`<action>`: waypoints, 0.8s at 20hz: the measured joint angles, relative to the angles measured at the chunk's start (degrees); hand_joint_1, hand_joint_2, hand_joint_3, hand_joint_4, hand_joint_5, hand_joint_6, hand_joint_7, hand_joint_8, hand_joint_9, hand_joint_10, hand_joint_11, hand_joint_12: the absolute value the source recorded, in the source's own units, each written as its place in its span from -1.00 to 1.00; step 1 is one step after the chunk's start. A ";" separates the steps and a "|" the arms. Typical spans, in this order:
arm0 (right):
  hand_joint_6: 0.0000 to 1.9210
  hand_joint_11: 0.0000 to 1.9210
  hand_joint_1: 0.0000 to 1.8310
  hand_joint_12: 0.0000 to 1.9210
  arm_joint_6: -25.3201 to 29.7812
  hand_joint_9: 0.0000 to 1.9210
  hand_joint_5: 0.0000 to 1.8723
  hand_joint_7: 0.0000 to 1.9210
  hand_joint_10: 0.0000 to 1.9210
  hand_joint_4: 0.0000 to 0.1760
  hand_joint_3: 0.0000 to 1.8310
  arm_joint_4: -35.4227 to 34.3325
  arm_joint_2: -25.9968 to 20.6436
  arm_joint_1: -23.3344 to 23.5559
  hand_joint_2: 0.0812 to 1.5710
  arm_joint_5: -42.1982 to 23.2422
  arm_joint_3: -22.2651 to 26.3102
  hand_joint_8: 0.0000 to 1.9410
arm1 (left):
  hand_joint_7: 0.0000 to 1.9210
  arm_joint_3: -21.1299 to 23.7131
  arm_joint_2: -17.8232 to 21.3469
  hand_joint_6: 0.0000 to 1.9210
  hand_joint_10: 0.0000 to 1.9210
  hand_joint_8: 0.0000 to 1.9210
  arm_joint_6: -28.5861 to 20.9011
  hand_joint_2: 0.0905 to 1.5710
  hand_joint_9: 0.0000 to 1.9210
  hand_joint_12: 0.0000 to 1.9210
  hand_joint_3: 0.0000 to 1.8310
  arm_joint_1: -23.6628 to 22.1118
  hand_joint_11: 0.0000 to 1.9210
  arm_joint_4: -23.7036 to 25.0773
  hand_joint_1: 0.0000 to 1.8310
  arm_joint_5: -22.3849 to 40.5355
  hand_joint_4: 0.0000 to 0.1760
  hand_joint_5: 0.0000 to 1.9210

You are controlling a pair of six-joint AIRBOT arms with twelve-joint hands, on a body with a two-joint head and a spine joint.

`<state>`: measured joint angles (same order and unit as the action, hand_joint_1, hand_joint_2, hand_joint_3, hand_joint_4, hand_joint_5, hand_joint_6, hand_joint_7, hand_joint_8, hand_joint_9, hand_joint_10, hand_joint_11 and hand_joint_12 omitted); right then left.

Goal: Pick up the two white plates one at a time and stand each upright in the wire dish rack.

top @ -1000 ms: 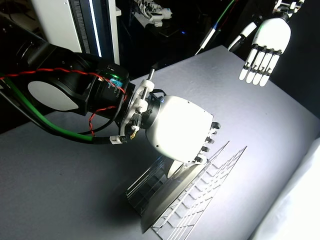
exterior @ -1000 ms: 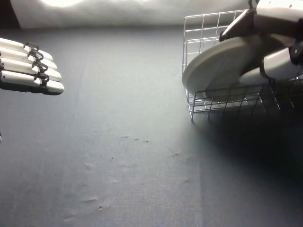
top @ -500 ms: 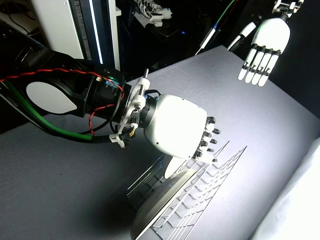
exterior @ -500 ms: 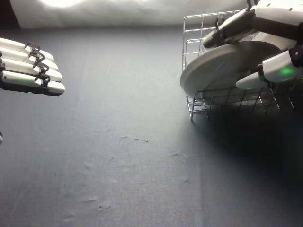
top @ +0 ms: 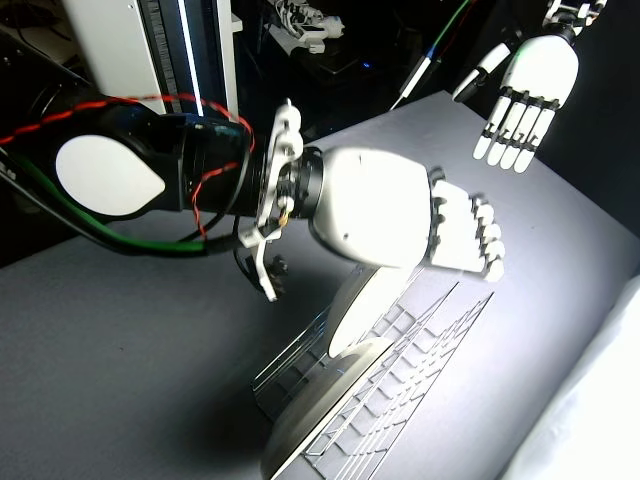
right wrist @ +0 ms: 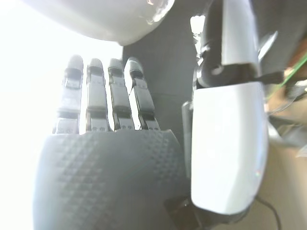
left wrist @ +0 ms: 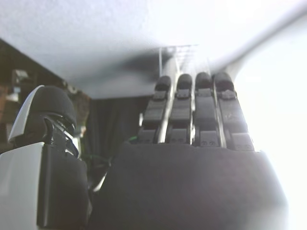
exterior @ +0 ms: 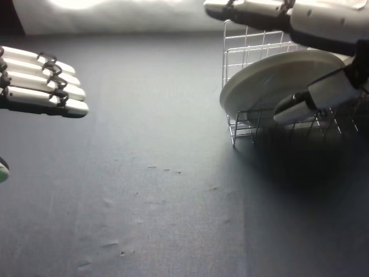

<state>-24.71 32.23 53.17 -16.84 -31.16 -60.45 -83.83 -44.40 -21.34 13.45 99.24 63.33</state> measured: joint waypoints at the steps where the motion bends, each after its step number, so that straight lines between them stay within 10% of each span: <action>1: -1.00 -0.99 0.09 -1.00 -0.04 -1.00 -1.00 -1.00 -1.00 -1.00 -1.00 3.91 0.00 0.17 0.00 -2.51 0.11 -1.00 | -0.99 0.09 0.00 -0.99 -0.99 -0.99 0.09 0.49 -0.97 -0.98 -1.00 0.00 -0.96 -0.85 -1.00 1.33 -1.00 -0.98; 6: -0.99 -0.94 0.05 -0.97 0.00 -1.00 -0.97 -1.00 -1.00 -1.00 -0.98 14.10 -0.59 -0.22 0.05 -11.61 0.61 -1.00 | -0.94 0.68 0.37 -0.99 -0.98 -0.98 0.48 0.47 -0.93 -0.96 -1.00 -0.33 -0.91 0.22 -1.00 1.90 -1.00 -0.95; 9: -0.96 -1.00 -0.07 -0.30 -0.07 -0.81 -0.73 -0.79 -0.98 -1.00 -0.99 17.44 -2.82 -1.29 0.26 -15.28 2.75 -0.98 | -0.92 0.68 0.59 -0.99 -0.98 -0.98 0.70 0.48 -0.92 -0.96 -1.00 -4.46 -0.91 3.91 -1.00 3.82 -1.00 -0.94; 15: -0.97 -1.00 -0.14 -0.08 0.85 -0.68 -0.62 -0.67 -0.97 -1.00 -1.00 20.76 -5.18 -2.19 0.27 -19.17 2.86 -0.98 | -0.88 0.68 1.11 -0.99 -0.99 -0.99 0.20 0.50 -0.88 -0.96 -1.00 -4.79 -0.90 5.55 -1.00 4.70 -1.00 -0.89; 16: -0.97 -1.00 -0.21 0.19 0.81 -0.44 -0.42 -0.39 -0.96 -1.00 -0.99 21.49 -5.25 -1.86 0.37 -19.12 2.89 -0.98 | -0.61 0.68 1.11 -0.99 -0.99 -0.99 -0.09 0.58 -0.65 -0.90 -1.00 -4.83 -0.74 5.07 -0.97 4.72 -1.00 -0.68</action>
<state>-23.90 53.71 47.92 -18.70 -50.28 -57.56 -83.15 -43.29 -21.43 8.62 104.31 68.05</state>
